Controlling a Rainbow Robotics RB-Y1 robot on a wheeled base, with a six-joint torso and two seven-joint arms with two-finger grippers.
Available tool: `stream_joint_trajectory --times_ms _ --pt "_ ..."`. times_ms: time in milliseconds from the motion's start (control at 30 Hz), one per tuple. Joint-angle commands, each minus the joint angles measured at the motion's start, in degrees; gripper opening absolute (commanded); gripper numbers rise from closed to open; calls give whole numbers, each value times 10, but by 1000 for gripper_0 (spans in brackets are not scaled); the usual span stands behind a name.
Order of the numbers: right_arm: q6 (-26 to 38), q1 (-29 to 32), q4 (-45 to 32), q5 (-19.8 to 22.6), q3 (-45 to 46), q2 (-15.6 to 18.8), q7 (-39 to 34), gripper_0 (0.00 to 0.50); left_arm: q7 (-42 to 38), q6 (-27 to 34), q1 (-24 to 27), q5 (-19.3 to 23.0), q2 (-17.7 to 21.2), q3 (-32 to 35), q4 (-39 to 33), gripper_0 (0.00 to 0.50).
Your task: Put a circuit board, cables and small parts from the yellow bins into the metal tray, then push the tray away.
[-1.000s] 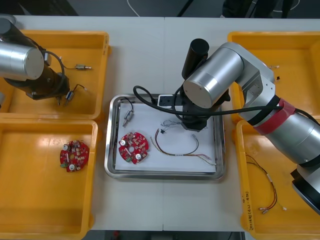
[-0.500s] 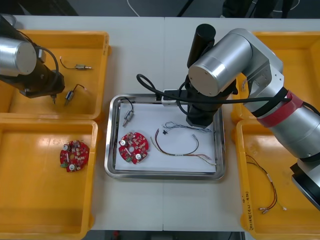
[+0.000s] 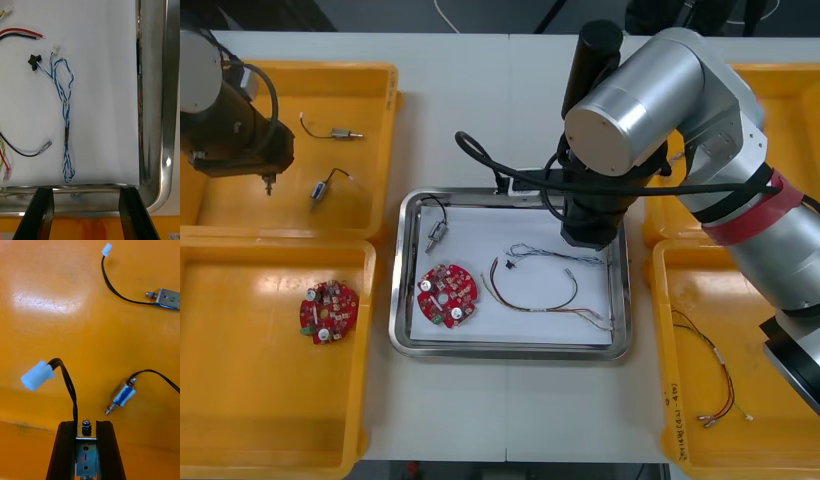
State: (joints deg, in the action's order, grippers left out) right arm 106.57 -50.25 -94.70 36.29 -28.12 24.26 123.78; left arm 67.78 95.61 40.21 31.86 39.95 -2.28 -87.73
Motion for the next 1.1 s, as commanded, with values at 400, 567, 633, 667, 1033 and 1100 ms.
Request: stream_joint_trajectory --times_ms 400,567,633,667,1033,1100 --pt "34 39 -174 6 146 17 -194 500 36 129 11 25 -5 17 -138 0" --pt "34 74 -225 15 170 42 -250 500 31 144 26 32 -34 15 -166 2" --pt "34 90 -241 33 186 55 -274 500 25 144 33 34 -46 3 -181 1" --pt "34 94 -245 37 192 57 -280 500 24 144 35 33 -50 -2 -185 1" --pt "34 158 -315 64 273 93 -389 500 -45 144 84 35 -111 -88 -213 0" --pt "34 179 -334 69 287 105 -414 500 -64 144 95 35 -123 -106 -213 1"
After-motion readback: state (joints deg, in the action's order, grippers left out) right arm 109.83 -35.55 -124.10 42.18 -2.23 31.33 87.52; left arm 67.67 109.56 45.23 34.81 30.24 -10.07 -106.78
